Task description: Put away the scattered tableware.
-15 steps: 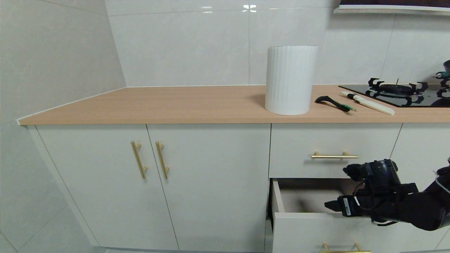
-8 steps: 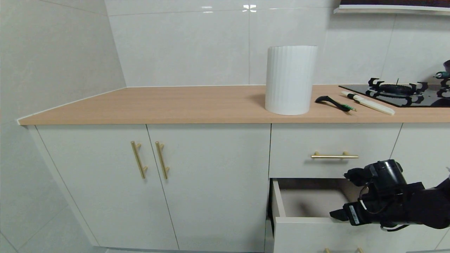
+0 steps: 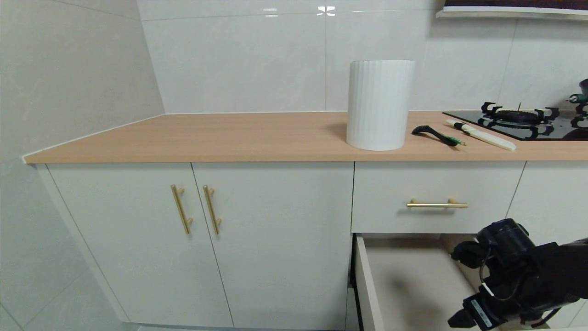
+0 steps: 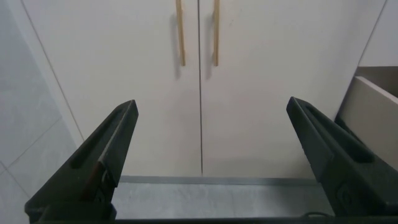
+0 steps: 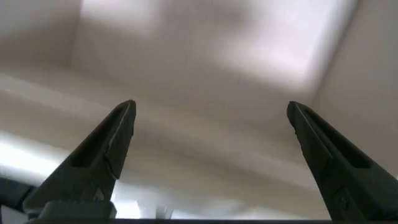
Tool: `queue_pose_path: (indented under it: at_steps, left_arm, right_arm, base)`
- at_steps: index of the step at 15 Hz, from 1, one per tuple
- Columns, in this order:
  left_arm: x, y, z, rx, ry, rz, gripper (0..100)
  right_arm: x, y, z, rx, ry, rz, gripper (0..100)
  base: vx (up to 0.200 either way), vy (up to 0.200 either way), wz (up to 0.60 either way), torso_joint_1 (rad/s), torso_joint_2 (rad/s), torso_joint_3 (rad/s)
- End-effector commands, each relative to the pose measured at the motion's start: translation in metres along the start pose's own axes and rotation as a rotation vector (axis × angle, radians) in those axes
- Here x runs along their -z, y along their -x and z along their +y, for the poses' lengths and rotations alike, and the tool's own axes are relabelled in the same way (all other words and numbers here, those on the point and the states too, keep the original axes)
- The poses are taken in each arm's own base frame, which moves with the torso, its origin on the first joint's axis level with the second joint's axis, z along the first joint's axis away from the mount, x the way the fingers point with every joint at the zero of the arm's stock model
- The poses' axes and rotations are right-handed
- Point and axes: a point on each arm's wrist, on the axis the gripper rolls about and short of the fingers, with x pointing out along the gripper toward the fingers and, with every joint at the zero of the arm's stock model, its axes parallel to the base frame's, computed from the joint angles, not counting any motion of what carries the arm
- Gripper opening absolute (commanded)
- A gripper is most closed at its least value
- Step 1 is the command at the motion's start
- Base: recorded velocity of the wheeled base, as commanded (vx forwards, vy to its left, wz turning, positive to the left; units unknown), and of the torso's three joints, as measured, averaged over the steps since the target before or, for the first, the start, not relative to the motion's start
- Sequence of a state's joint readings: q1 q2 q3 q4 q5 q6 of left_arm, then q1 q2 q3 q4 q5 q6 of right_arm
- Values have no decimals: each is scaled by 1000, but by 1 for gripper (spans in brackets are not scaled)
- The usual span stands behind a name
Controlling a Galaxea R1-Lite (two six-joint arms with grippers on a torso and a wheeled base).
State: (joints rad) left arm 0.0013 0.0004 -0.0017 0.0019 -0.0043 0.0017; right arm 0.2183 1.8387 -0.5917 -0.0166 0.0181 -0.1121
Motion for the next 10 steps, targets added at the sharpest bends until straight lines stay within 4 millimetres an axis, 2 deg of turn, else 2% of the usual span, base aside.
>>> queue_pose_path:
  at_steps: [1,4,10]
  left_arm:
    - [0,0,0,0,0,-1,100]
    - [0,0,0,0,0,-1,100]
    - [0,0,0,0,0,-1,100]
  right_arm:
    - [2,14,12,-19,59,23,100]
    - [3,23,19,-35,98,111,100]
    - [-19,47,16,-28,-55,-32,100]
  base:
    - [0,0,0,0,0,0]
    - [0,0,0,0,0,0]
    - [0,0,0,0,0,0]
